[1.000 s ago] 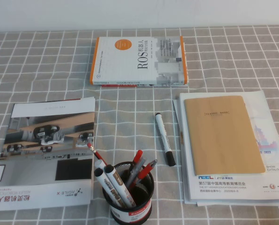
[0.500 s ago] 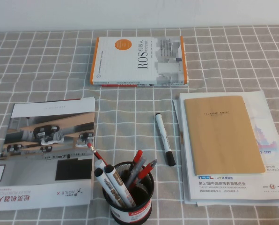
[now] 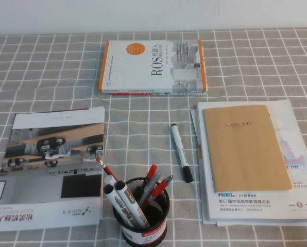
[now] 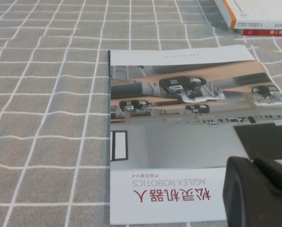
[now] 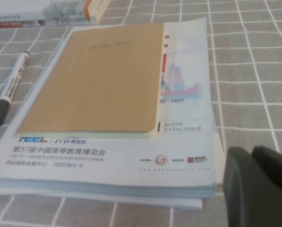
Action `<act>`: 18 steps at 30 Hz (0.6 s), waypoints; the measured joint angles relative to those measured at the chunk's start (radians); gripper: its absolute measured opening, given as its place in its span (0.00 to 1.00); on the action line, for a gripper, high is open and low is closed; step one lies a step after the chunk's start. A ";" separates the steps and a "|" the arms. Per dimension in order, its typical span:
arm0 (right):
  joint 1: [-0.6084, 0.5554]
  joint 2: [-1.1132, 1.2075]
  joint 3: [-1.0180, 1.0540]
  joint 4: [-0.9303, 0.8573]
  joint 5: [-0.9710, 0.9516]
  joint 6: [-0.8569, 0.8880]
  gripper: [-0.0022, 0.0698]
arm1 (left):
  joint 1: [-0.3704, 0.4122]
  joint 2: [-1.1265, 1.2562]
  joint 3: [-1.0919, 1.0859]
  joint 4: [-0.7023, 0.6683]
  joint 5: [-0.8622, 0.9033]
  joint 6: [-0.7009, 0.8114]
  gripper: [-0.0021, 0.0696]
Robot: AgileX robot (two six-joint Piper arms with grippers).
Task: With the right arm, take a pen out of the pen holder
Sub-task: 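Take a marker out of the pen holder and lay it on the table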
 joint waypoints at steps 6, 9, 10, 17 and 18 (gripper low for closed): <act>0.000 0.000 0.000 0.021 -0.071 0.000 0.01 | 0.000 0.000 0.000 0.000 0.000 0.000 0.02; 0.000 0.000 0.000 0.069 -0.145 0.000 0.01 | 0.000 0.000 0.000 0.000 0.000 0.000 0.02; 0.000 0.000 0.000 0.095 -0.175 0.000 0.01 | 0.000 0.000 0.000 0.000 0.000 0.000 0.02; 0.000 0.000 0.000 0.298 -0.375 0.000 0.01 | 0.000 0.000 0.000 0.000 0.000 0.000 0.02; 0.000 0.000 0.000 0.316 -0.383 0.000 0.01 | 0.000 0.000 0.000 0.000 0.000 0.000 0.02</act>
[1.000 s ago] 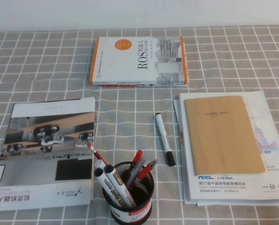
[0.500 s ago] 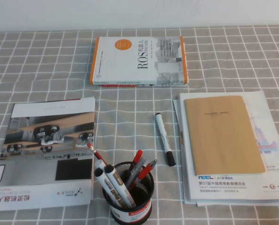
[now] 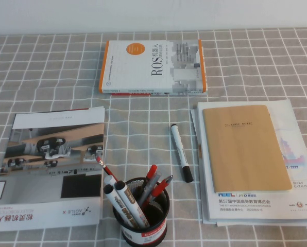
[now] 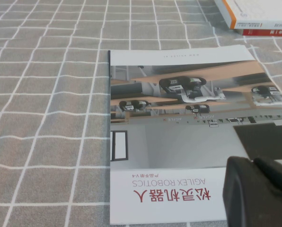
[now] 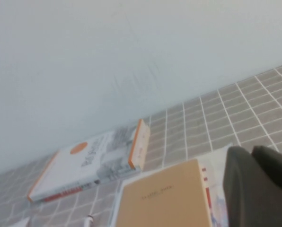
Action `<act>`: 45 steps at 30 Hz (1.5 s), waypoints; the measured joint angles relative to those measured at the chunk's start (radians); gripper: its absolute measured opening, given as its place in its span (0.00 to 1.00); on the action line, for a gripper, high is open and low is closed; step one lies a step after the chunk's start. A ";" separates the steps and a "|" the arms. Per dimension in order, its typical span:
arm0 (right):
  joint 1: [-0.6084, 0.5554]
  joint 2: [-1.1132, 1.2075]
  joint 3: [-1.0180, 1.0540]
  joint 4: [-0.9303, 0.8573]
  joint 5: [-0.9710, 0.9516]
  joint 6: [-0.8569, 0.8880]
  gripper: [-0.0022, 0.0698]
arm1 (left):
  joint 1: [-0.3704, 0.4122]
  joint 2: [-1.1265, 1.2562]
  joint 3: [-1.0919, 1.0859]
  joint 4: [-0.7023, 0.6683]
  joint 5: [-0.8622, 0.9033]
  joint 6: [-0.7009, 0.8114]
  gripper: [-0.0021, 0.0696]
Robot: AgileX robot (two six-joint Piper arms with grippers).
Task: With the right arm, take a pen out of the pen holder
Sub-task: 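Take a marker out of the pen holder and lay it on the table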
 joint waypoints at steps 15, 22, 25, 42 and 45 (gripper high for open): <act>0.000 0.009 -0.028 0.100 0.153 0.002 0.01 | 0.000 0.000 0.000 0.000 0.000 0.000 0.02; 0.000 0.203 -0.254 0.093 0.390 -0.066 0.01 | 0.000 0.000 0.000 0.000 0.000 0.000 0.02; 0.000 0.312 -0.345 0.086 0.487 -0.130 0.01 | 0.000 0.000 0.000 0.000 0.000 0.000 0.02; 0.049 0.924 -0.666 0.204 0.623 -0.411 0.01 | 0.000 0.000 0.000 0.000 0.000 0.000 0.02; 0.178 0.990 -0.697 0.204 0.554 -0.420 0.01 | 0.000 0.000 0.000 0.000 0.000 0.000 0.02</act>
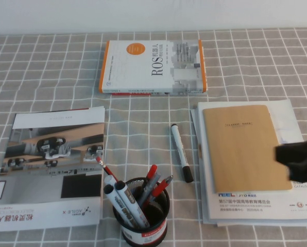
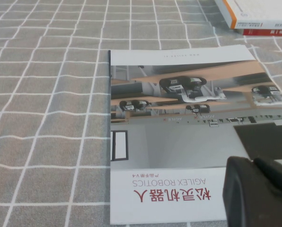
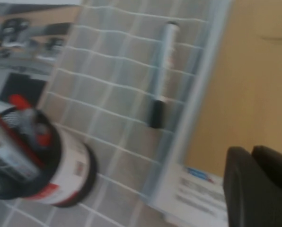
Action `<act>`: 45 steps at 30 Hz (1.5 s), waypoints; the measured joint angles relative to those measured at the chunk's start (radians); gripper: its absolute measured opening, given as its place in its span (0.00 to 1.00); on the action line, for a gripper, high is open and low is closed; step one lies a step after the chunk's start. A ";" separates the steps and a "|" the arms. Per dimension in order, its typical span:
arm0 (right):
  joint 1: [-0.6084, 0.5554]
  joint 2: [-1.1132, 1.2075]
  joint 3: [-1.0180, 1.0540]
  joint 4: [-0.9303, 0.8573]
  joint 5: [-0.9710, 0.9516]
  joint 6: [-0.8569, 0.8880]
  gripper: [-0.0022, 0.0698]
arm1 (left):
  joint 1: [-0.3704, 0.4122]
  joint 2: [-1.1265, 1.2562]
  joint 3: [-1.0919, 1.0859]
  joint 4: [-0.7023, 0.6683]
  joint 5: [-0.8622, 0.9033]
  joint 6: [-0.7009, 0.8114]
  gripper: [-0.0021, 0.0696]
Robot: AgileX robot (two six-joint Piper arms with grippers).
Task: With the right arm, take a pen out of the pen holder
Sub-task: 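Take a marker out of the pen holder and lay it on the table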
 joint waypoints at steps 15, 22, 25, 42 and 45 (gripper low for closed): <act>0.534 0.168 0.011 0.014 -0.547 -0.014 0.06 | 0.000 0.000 0.000 0.000 0.000 0.000 0.02; 0.643 0.171 0.172 0.026 -0.893 0.022 0.39 | 0.000 0.000 0.000 0.000 0.000 0.000 0.02; 0.688 0.171 0.252 -0.008 -1.059 0.091 0.51 | 0.000 0.000 0.000 0.000 0.000 0.000 0.02; 0.723 0.548 0.309 -0.427 -1.640 0.446 0.55 | 0.000 0.000 0.000 0.000 0.000 0.000 0.02; 0.723 0.603 0.309 -0.446 -1.671 0.452 0.56 | 0.000 0.000 0.000 0.000 0.000 0.000 0.02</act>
